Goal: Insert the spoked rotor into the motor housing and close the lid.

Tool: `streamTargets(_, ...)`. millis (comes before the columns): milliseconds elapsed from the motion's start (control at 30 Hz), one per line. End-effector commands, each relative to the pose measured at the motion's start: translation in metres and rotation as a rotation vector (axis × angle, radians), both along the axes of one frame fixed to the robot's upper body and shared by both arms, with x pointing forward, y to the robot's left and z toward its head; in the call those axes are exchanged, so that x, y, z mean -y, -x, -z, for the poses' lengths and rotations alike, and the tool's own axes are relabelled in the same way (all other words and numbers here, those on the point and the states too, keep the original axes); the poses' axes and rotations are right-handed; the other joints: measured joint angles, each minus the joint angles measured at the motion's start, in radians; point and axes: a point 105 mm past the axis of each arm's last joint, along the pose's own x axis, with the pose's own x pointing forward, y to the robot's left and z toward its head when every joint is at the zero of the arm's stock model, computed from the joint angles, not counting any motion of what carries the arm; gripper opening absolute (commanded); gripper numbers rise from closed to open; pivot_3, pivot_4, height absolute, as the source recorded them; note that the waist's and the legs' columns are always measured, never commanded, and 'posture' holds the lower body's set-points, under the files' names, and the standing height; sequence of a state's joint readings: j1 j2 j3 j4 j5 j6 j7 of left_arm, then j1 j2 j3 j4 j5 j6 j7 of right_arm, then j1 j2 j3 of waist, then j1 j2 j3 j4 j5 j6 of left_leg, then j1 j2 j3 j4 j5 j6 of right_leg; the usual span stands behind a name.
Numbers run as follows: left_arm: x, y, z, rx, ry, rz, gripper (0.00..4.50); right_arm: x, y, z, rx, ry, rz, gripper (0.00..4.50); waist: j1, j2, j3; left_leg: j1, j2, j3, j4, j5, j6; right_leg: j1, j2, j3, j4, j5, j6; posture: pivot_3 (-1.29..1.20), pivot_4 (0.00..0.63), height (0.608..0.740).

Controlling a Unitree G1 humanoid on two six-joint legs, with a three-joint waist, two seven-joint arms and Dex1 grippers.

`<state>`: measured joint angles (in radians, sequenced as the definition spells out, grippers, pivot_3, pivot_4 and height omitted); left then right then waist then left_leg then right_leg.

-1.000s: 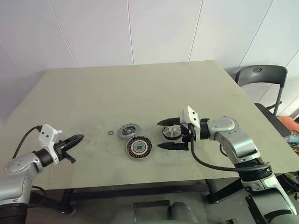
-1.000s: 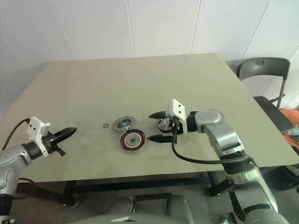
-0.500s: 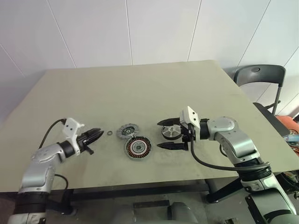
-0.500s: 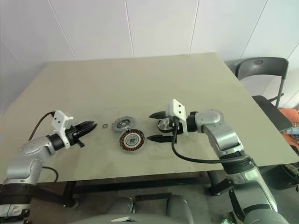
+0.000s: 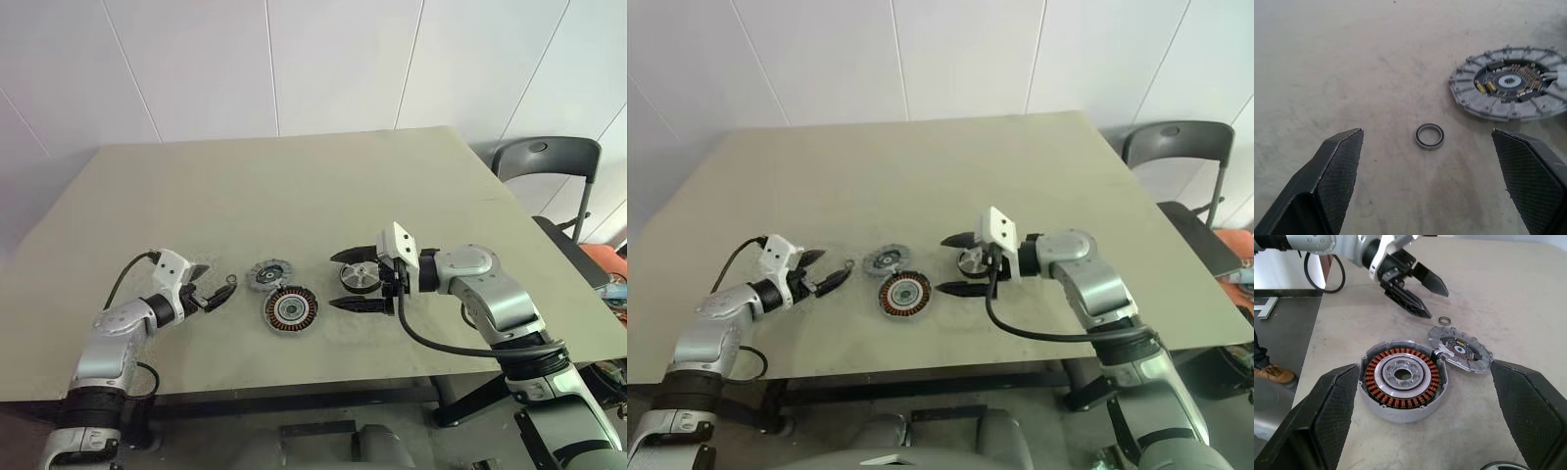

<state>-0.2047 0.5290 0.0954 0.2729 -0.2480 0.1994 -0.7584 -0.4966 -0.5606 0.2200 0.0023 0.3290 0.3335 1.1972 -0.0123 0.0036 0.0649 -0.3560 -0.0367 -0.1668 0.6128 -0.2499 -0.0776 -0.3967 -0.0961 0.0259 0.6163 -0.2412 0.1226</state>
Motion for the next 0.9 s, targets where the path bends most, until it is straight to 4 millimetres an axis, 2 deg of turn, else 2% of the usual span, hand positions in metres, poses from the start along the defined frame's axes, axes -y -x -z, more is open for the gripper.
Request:
streamTargets(33, 0.002, -0.011, -0.01, 0.064, -0.026, 0.007, 4.47, -0.005, 0.0, -0.015, 0.057, -0.026, -0.018, 4.5, 0.0, 0.0, 0.0, 0.0, 0.0, 0.0, 0.0, 0.0, 0.0, 0.0, 0.0, 0.0, 0.0, 0.0, 0.0, 0.0, 0.0, 0.74)
streamTargets(267, 0.004, -0.022, -0.002, 0.059, -0.019, 0.006, 4.47, -0.004, 0.001, -0.016, 0.053, -0.029, -0.023, 4.5, -0.003, 0.0, 0.0, 0.0, 0.0, 0.0, 0.0, 0.0, 0.0, 0.0, 0.0, 0.0, 0.0, 0.0, 0.0, 0.0, 0.0, 0.74)
streamTargets(767, -0.001, -0.024, 0.014, 0.028, -0.001, -0.011, 4.47, -0.002, 0.001, -0.013, 0.041, -0.015, -0.011, 4.5, 0.0, 0.0, 0.0, 0.001, 0.0, 0.0, 0.001, 0.0, 0.0, 0.001, 0.0, 0.0, 0.0, 0.001, 0.001, 0.0, 0.0, 0.74)
streamTargets(900, -0.001, -0.025, 0.014, 0.022, 0.007, -0.01, 3.58, -0.002, 0.001, -0.013, 0.042, -0.015, -0.012, 4.5, 0.0, 0.0, 0.0, 0.002, 0.0, 0.0, 0.001, 0.0, 0.0, 0.002, 0.0, 0.0, 0.001, 0.001, 0.001, 0.0, 0.0, 0.74)
